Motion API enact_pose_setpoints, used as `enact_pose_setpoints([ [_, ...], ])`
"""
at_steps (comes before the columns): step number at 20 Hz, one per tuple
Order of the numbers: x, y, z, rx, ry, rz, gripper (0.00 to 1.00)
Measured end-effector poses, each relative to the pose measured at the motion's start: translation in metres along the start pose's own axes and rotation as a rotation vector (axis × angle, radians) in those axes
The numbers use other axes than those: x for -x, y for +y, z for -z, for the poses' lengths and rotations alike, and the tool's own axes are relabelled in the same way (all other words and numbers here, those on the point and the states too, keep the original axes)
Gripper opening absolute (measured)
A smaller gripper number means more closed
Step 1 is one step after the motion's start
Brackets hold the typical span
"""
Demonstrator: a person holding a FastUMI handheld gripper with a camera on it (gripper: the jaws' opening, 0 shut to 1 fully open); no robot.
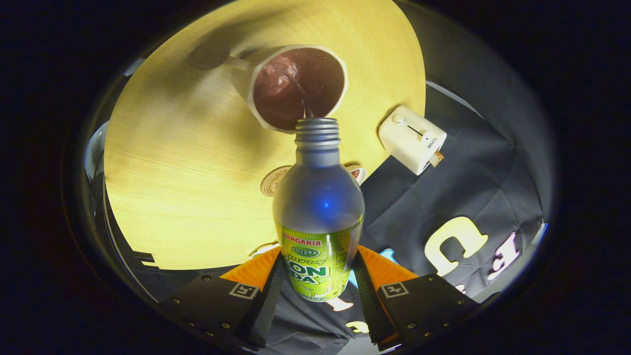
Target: Take the bottle from table, then pour the juice into the cup, finally place the bottle on the coaster
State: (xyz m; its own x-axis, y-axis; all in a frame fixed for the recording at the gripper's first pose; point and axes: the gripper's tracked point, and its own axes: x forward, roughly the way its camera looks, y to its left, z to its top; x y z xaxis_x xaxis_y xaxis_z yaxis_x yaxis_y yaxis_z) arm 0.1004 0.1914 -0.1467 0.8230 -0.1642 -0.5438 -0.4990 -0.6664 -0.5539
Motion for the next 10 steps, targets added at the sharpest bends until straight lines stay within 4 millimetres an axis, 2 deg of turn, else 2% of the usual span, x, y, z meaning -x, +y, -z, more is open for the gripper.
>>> enact_pose_setpoints([
  [6, 0.0003, 0.0003, 0.0005, -0.010, -0.006, 0.000, 0.74],
  [10, -0.0018, 0.0028, -0.0027, -0.077, -0.033, 0.000, 0.75],
])
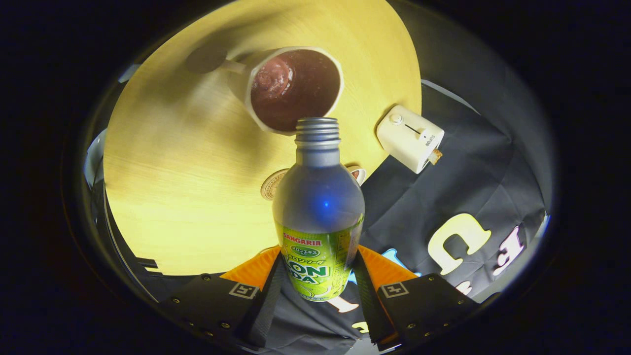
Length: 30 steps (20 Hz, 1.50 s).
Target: Take the bottle from table, then pour the juice into the cup, finally place the bottle on the coaster
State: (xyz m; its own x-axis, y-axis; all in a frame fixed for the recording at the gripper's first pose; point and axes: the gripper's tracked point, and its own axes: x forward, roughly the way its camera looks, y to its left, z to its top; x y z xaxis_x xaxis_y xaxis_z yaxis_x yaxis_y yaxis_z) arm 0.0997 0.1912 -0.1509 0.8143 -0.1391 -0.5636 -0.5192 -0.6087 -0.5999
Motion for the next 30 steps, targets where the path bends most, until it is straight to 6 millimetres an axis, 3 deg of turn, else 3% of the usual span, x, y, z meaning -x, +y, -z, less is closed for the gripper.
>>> enact_pose_setpoints([
  [7, -0.007, 0.026, -0.008, -0.161, -0.095, -0.032, 0.74],
  [12, -0.008, 0.052, -0.017, -0.396, -0.182, -0.093, 0.75],
  [20, -0.010, 0.074, -0.037, -0.716, -0.330, -0.163, 0.75],
  [30, -0.005, 0.077, -0.056, -1.156, -0.531, -0.257, 0.75],
])
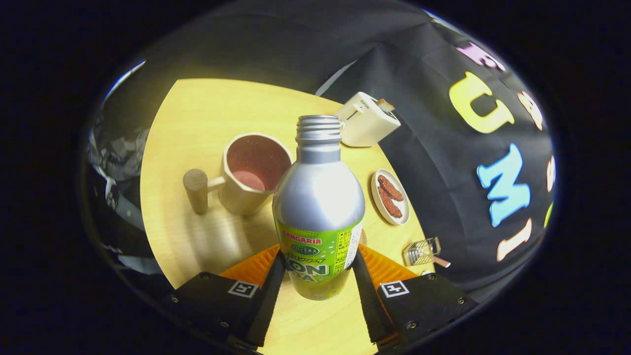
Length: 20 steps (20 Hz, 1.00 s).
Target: Take the bottle from table, then pour the juice into the cup, finally place the bottle on the coaster
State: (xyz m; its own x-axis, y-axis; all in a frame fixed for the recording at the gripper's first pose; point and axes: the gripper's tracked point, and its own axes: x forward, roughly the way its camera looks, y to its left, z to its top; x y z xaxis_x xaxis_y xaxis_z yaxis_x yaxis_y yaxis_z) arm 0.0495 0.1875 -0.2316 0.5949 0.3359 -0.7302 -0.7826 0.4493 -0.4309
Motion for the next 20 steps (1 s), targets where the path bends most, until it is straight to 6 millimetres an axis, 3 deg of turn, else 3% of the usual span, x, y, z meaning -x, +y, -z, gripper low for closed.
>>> enact_pose_setpoints([
  [11, -0.005, -0.034, -0.008, -0.399, -0.205, -0.040, 0.75],
  [20, -0.028, -0.079, -0.016, -0.528, -0.323, 0.022, 0.75],
])
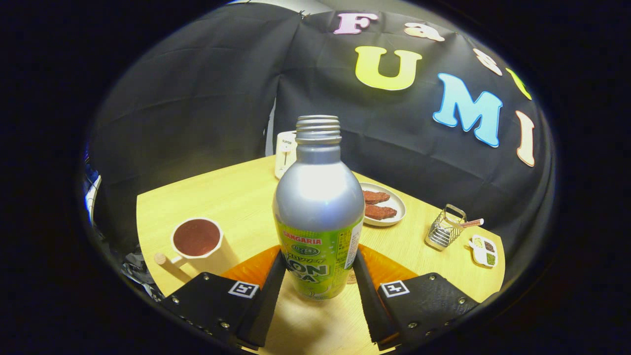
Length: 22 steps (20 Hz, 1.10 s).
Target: Take the bottle from table, then pour the juice into the cup, finally place the bottle on the coaster
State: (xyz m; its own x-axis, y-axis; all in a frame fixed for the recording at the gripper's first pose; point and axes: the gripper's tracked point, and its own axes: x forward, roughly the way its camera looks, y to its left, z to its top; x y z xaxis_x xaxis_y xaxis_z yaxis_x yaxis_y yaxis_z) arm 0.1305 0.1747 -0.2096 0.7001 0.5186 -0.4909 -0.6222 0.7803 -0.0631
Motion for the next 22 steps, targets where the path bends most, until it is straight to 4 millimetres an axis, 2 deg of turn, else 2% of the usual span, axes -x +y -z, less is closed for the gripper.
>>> enact_pose_setpoints([
  [7, -0.027, -0.024, -0.008, -0.084, -0.085, 0.034, 0.75],
  [11, -0.040, -0.035, -0.005, -0.115, -0.084, 0.067, 0.75],
  [14, -0.050, -0.044, -0.001, -0.127, -0.082, 0.093, 0.75],
  [22, -0.073, -0.050, 0.022, -0.161, -0.047, 0.120, 0.77],
])
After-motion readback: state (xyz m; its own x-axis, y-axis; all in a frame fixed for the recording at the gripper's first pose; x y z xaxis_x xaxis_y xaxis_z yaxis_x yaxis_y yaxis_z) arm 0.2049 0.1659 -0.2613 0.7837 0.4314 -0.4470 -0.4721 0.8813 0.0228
